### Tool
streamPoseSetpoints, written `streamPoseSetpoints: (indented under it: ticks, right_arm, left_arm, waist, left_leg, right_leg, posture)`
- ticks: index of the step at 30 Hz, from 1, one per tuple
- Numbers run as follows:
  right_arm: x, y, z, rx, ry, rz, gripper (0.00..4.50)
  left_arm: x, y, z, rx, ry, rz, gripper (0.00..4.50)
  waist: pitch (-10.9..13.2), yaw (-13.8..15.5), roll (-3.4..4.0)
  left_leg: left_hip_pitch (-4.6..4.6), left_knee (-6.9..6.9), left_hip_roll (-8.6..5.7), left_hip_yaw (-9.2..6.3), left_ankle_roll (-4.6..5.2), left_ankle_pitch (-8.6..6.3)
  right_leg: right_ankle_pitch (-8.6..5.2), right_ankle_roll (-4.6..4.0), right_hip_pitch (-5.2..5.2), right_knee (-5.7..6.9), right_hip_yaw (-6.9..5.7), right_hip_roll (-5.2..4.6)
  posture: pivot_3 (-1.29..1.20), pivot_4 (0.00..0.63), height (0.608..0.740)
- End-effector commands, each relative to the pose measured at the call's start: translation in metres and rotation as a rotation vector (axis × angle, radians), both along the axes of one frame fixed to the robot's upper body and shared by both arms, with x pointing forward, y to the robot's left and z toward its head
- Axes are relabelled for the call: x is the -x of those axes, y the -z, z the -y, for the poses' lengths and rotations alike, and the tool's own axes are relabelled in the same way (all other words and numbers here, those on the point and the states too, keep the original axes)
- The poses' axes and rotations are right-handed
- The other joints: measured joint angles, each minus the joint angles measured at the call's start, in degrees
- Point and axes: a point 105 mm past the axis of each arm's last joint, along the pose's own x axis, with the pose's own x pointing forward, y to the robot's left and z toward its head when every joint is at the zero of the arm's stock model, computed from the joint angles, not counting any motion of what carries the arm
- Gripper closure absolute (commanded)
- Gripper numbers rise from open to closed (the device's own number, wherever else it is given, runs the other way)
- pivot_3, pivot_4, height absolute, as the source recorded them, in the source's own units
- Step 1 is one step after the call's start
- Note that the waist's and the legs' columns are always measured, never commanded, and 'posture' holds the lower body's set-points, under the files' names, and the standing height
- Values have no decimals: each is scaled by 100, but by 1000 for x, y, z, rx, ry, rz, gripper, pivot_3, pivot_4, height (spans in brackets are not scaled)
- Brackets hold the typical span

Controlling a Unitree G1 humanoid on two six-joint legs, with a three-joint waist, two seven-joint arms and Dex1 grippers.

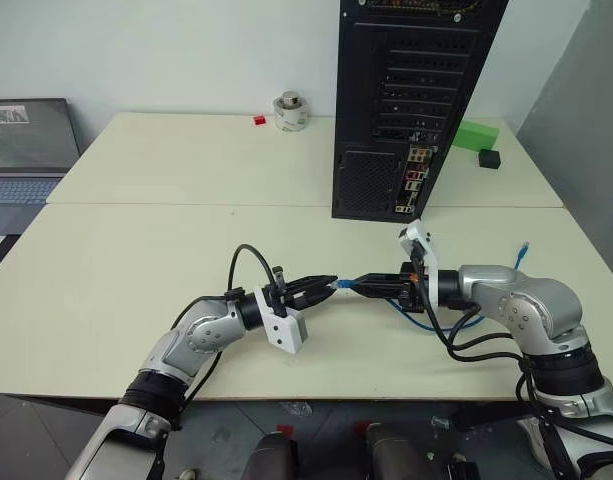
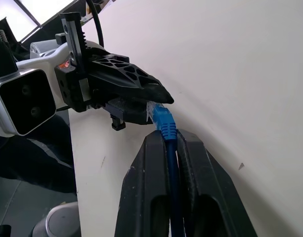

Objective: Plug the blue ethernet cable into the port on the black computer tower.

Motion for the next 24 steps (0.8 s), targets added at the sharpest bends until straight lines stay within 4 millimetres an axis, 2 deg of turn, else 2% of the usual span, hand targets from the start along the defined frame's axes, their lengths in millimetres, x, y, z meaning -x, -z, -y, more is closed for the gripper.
streamPoseSetpoints:
  ticks: [1, 2, 4, 12, 18, 24]
  right_arm:
    - [1, -11, -3, -25, -32, 16, 4500]
    - [1, -11, -3, -26, -35, 13, 4500]
    - [2, -11, -3, -26, -42, 7, 4500]
    - [1, -10, 1, -24, -41, 4, 4500]
    - [-6, -14, 18, -29, 28, 26, 4500]
    - [-18, -24, 40, -25, 188, 139, 4500]
  left_arm:
    - [4, -14, 7, 48, 49, 35, 3914]
    - [3, -16, 7, 62, 46, 27, 3564]
    - [2, -18, 6, 68, 44, 21, 3361]
    - [1, -16, -1, 68, 24, -11, 1735]
    - [-13, -20, -7, 107, -63, -30, 712]
    - [-31, -30, -18, 260, -192, -175, 712]
  waist:
    - [0, 0, 0]
    - [0, 0, 0]
    - [0, 0, 0]
    - [0, -1, 0]
    - [0, -3, 0]
    - [0, -1, 0]
  left_leg:
    - [0, 0, 0, 1, 0, 0]
    - [0, 0, 0, 1, 0, 0]
    - [0, 0, 0, 0, 0, 0]
    - [-1, 0, 0, -1, 0, 0]
    - [-1, 0, 0, -1, 0, 0]
    - [-2, 0, 0, -1, 0, 0]
  right_leg:
    - [0, 0, 0, 0, 0, 0]
    - [0, 0, 0, 0, 0, 0]
    - [0, 0, 0, 0, 0, 0]
    - [0, 0, 0, 0, -1, 0]
    - [0, 0, 0, 0, -1, 0]
    - [0, 0, 0, 0, -2, 0]
  posture:
    - [0, 150, 740]
    - [0, 150, 740]
    - [0, 150, 740]
    - [0, 150, 740]
    - [0, 150, 740]
    - [0, 150, 740]
